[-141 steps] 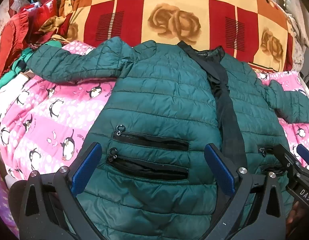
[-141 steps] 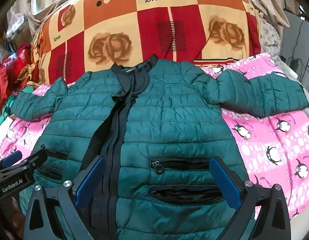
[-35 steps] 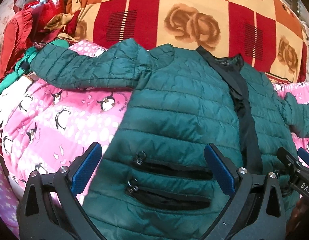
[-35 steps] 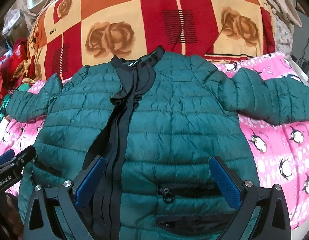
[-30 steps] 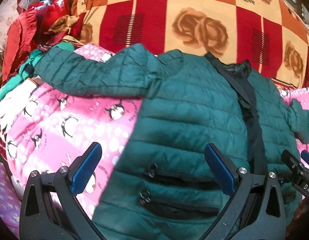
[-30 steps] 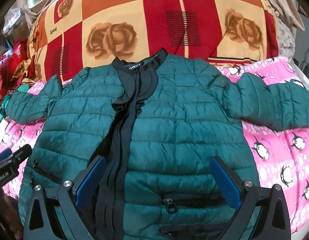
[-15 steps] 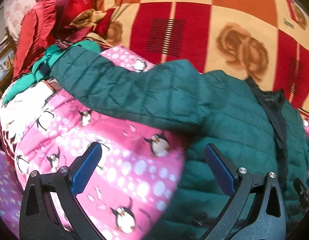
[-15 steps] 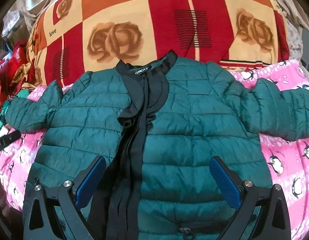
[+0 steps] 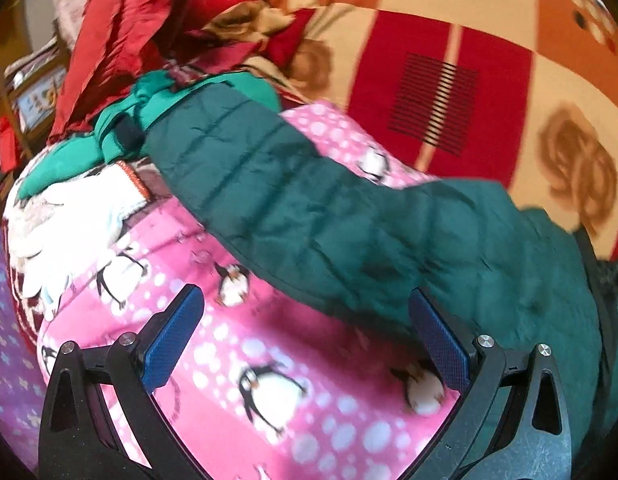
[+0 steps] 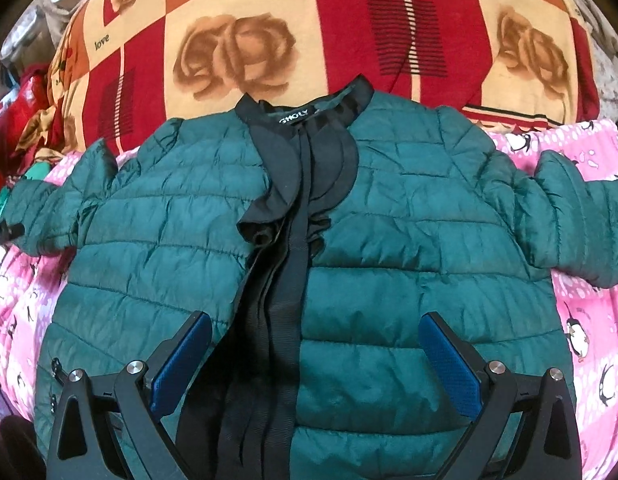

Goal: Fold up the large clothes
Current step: 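Grasp the sleeve cuff nearest the left tool and lift it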

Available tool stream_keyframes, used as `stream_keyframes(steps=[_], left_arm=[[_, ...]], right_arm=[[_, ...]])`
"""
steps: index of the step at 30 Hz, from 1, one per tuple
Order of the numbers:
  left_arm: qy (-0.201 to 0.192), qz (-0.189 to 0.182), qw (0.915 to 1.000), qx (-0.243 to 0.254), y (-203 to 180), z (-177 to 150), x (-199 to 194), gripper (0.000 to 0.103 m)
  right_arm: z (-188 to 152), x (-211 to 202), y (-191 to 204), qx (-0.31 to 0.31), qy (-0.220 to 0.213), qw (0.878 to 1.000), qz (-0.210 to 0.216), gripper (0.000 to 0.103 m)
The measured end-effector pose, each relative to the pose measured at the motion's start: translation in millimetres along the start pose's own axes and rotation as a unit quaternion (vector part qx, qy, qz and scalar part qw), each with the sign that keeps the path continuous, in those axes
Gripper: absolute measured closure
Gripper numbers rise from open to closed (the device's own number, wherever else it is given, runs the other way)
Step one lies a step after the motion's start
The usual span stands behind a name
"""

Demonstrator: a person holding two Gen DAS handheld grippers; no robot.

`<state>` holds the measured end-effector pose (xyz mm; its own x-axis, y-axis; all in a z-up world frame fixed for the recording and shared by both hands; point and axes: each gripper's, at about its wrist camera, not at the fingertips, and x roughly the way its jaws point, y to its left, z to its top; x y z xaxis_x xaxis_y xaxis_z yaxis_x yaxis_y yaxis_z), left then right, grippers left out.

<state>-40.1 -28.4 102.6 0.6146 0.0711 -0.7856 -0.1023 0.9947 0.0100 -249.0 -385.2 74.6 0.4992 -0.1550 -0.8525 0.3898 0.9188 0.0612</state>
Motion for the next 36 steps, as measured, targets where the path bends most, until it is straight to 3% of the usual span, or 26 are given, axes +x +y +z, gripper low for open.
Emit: stream_keyframes(steps=[11, 21, 23, 26, 30, 33, 36], left_arm=[[-0.024, 0.005, 0.9983, -0.053, 48, 41, 33, 0.001], [-0.023, 0.051, 0.9964, -0.064, 63, 73, 71, 0.001], [-0.018, 0.051, 0.996, -0.071, 65, 76, 78, 0.012], [-0.006, 0.052, 0.9954, -0.08, 70, 81, 91, 0.02], [-0.002, 0.048, 0.9947, -0.09, 77, 86, 103, 0.023], [-0.001, 0.041, 0.9951, -0.09, 79, 88, 108, 0.042], [-0.004, 0.023, 0.9956, -0.091, 80, 88, 102, 0.067]], right_arm=[[-6, 8, 8, -0.01, 0.014, 1.0, 0.003, 0.0], [-7, 12, 12, -0.017, 0.02, 1.0, 0.001, 0.0], [-8, 12, 13, -0.018, 0.021, 1.0, 0.0, 0.0], [-8, 13, 13, -0.019, 0.023, 1.0, -0.002, 0.0], [-9, 14, 13, -0.021, 0.026, 0.999, -0.002, 0.0], [-9, 15, 13, -0.021, 0.027, 0.999, -0.003, 0.0], [-9, 15, 14, -0.023, 0.028, 0.999, -0.005, 0.0]])
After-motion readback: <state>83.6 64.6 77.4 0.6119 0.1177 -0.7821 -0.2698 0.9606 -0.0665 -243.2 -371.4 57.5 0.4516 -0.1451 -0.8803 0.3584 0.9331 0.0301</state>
